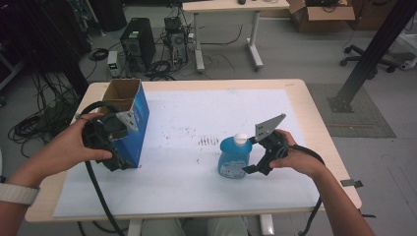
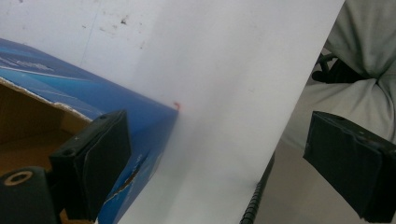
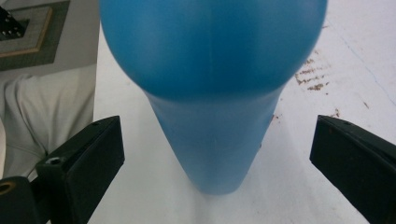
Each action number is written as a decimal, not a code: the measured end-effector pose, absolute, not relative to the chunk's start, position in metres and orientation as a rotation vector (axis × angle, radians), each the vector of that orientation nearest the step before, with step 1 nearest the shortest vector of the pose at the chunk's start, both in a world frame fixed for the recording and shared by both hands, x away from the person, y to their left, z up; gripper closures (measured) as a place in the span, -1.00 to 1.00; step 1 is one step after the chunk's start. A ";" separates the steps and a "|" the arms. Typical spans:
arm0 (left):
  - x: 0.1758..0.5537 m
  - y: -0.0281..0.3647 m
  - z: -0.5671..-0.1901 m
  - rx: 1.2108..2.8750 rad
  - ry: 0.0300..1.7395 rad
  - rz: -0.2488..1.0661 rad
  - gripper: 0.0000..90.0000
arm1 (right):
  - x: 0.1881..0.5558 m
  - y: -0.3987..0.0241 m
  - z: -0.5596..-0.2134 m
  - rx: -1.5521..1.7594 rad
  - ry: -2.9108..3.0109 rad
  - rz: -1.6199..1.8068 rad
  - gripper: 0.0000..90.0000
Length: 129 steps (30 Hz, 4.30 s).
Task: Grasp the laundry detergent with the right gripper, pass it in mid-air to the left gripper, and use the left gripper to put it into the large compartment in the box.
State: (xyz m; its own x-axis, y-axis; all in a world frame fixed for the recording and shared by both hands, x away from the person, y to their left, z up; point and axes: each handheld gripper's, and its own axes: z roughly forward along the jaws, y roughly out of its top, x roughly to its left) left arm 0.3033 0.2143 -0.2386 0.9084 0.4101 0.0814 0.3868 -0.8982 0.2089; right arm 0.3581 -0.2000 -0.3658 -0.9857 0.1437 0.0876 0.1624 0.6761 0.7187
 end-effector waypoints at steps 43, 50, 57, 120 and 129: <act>0.303 0.214 -0.241 2.879 0.608 0.179 -0.82 | 0.355 -0.184 -0.384 -0.295 -2.803 -1.362 -0.92; 0.303 0.214 -0.241 2.878 0.613 0.180 -0.82 | 0.355 -0.183 -0.386 -0.292 -2.787 -1.381 -0.86; 0.303 0.214 -0.242 2.877 0.611 0.179 -0.82 | 0.355 -0.184 -0.385 -0.292 -2.784 -1.396 -0.77; 0.302 0.215 -0.242 2.873 0.606 0.175 -0.80 | 0.351 -0.189 -0.380 -0.319 -2.775 -1.512 -0.03; 0.300 0.212 -0.231 2.856 0.602 0.176 -0.82 | 0.345 -0.189 -0.346 -0.230 -2.788 -1.537 -0.02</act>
